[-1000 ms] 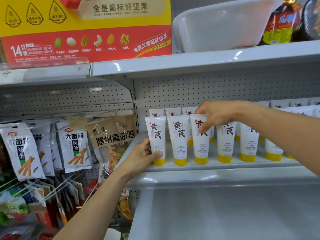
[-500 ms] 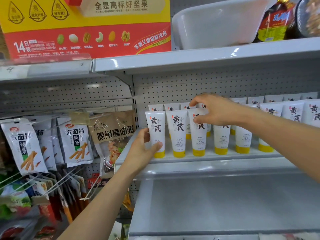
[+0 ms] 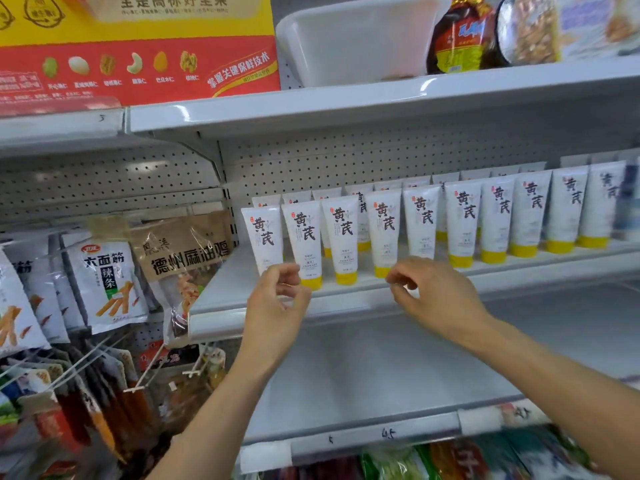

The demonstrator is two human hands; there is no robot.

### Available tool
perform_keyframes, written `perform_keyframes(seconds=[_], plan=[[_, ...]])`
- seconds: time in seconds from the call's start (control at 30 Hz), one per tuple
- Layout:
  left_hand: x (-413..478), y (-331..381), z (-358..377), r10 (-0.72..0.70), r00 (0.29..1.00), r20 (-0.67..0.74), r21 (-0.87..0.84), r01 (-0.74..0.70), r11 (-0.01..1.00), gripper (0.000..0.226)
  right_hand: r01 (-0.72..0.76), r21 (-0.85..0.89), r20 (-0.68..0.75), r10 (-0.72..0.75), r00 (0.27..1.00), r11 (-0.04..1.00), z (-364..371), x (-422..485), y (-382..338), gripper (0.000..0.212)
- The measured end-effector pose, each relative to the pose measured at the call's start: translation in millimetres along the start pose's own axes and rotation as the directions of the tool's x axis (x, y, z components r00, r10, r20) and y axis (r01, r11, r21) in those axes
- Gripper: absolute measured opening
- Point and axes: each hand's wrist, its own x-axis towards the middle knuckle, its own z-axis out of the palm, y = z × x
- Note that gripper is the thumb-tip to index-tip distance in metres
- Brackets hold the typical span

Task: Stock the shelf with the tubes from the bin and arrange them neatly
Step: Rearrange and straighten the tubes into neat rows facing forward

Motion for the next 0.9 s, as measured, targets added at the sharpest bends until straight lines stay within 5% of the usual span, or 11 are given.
perform_keyframes(seconds=[0.27,0.47,0.67,0.9], plan=[[-11,12,69,0.006,0.990,0.143,0.075,-0.016,0.997,0.030,-0.098,0.038,0.079,0.095,0.992,0.994,1,6,64,0.035],[-6,30,120,0.132,0.955,0.267,0.294,-0.211,0.932,0.049,0.000,-0.073,0.148,0.010,0.989,0.997,9,15,84,0.048],[5,38,151,0.005,0.970,0.242,0.712,-0.181,0.679,0.057,0.054,-0.220,0.255,0.004,0.967,0.974,11,21,91,0.055],[15,39,161,-0.117,0.962,0.247,0.827,-0.147,0.542,0.059,0.065,-0.210,0.320,0.005,0.947,0.976,12,31,94,0.056]])
